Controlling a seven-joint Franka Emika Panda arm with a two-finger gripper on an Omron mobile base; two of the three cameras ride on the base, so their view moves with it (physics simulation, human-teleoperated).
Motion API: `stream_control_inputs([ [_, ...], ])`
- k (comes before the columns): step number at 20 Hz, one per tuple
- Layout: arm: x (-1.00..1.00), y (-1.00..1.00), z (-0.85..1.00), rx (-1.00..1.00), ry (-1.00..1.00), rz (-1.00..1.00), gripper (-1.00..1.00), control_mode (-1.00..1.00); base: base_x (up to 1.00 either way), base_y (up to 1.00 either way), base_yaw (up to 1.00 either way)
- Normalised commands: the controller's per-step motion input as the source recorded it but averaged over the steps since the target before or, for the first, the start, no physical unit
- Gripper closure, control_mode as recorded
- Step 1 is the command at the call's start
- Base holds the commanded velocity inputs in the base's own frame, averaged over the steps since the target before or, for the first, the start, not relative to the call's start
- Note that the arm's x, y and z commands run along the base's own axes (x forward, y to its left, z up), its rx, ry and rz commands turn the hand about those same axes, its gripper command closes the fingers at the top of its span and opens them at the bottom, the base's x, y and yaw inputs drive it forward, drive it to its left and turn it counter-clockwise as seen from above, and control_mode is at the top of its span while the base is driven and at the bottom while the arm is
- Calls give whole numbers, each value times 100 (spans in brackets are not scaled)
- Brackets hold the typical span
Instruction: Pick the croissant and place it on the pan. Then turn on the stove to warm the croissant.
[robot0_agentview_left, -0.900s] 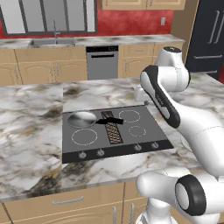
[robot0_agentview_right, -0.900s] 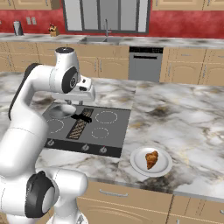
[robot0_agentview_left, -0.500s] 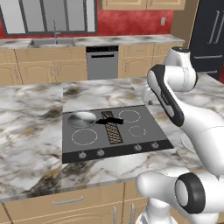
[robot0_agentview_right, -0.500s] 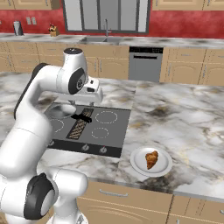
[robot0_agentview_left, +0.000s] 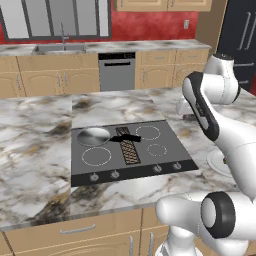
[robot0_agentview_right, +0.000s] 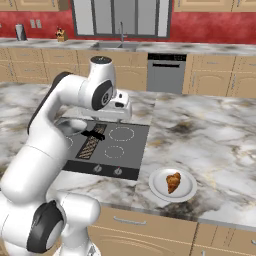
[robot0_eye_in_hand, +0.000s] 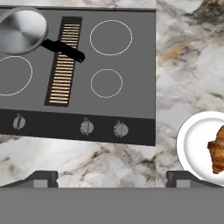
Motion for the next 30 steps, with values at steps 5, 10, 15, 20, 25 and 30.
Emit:
stream_control_inputs([
  [5,-35,-45,-17,0,0,0,-100,-100,0,0,0],
  [10,-34,-33,-12,0,0,0,-100,-100,0,0,0],
  [15,-8,-26,-2,0,1,0,-100,-100,0,0,0],
  [20,0,-41,-8,0,0,0,-100,-100,0,0,0],
  [25,0,-44,-17,0,0,0,-100,-100,0,0,0],
  [30,0,-35,-26,0,0,0,-100,-100,0,0,0],
])
